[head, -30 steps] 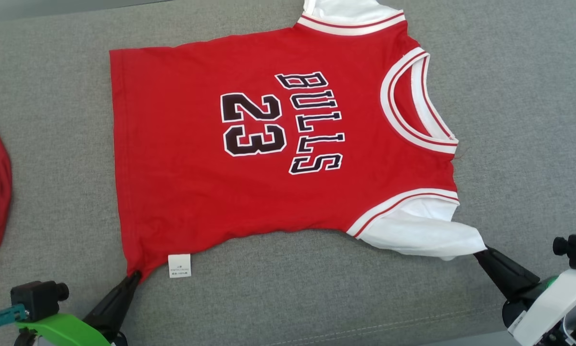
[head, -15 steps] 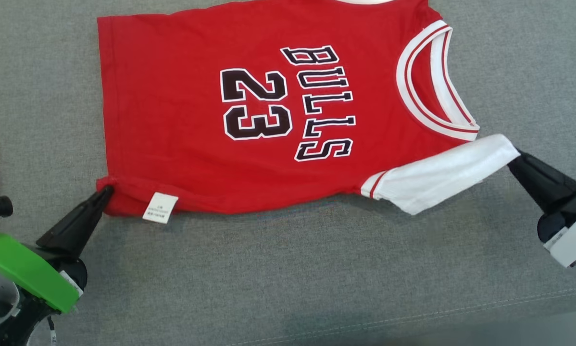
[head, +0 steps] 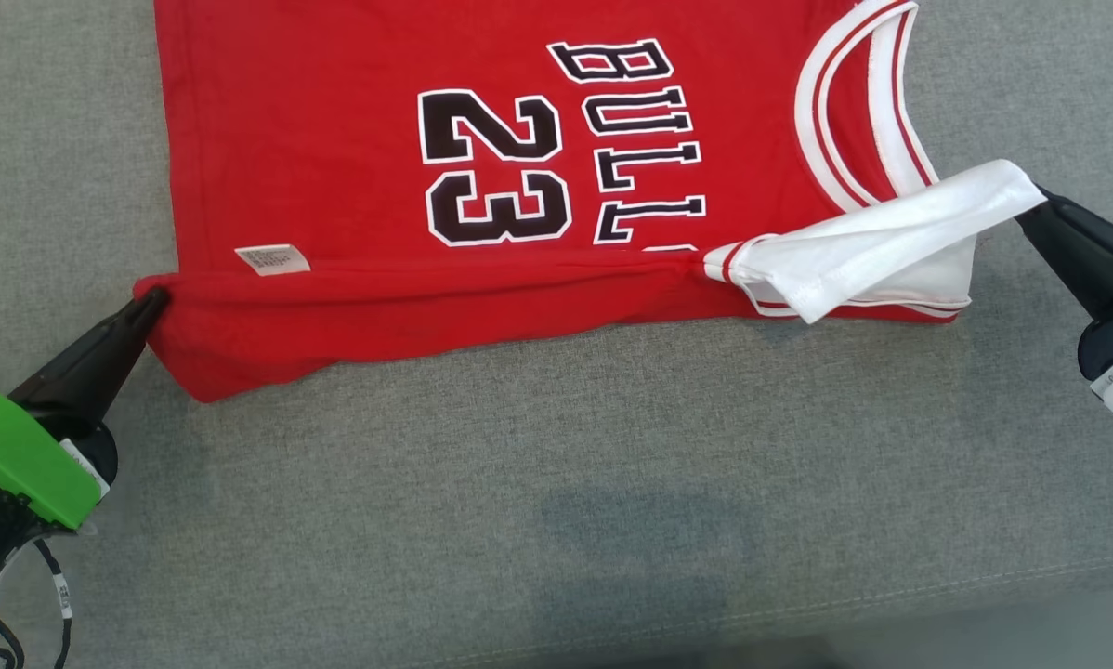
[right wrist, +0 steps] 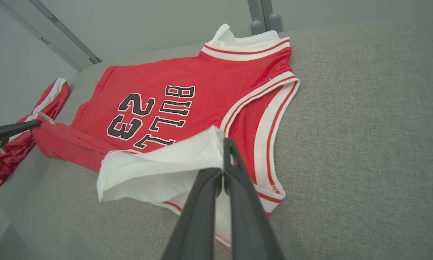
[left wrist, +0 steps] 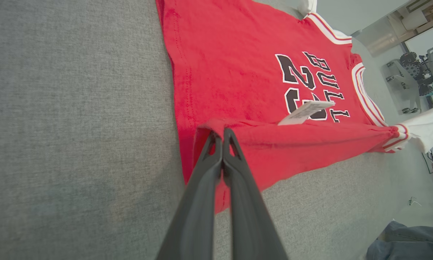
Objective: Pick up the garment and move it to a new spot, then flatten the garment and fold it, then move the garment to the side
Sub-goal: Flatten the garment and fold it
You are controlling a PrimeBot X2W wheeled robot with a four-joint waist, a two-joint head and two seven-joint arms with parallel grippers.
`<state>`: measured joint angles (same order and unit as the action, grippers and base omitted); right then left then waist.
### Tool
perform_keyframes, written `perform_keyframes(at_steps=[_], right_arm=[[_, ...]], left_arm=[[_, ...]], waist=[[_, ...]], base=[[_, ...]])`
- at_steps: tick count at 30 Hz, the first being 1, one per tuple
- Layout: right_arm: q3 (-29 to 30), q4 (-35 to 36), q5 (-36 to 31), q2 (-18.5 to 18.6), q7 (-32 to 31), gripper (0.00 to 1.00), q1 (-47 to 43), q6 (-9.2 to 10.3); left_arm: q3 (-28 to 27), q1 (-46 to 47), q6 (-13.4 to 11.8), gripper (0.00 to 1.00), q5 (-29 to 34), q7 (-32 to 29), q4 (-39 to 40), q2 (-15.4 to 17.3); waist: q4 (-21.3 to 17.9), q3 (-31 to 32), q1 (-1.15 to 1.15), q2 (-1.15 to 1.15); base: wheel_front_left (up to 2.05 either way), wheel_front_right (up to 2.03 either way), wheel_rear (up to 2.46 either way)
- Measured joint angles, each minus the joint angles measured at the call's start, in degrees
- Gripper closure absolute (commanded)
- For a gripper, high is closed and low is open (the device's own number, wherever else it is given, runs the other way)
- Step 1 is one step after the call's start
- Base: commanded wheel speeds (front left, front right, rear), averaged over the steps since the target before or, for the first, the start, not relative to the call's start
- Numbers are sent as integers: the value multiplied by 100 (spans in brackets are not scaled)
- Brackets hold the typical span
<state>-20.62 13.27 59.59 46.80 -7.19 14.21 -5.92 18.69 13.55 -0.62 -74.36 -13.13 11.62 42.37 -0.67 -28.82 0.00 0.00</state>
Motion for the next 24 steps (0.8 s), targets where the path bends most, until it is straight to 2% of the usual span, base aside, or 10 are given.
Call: perform_keyframes(at_steps=[11, 24], right_arm=[[-9, -252, -46, -42, -196, 100, 630, 47], [-400, -637, -377, -290, -492, 100, 1290, 44]], left_arm=[[52, 421, -253, 100, -1, -298, 37, -2], [293, 928, -352, 100, 151, -445, -168, -170]], waist=[[-22, -314, 0, 0], [8, -602, 1, 0]], base=[[0, 0, 0], [0, 0, 0]])
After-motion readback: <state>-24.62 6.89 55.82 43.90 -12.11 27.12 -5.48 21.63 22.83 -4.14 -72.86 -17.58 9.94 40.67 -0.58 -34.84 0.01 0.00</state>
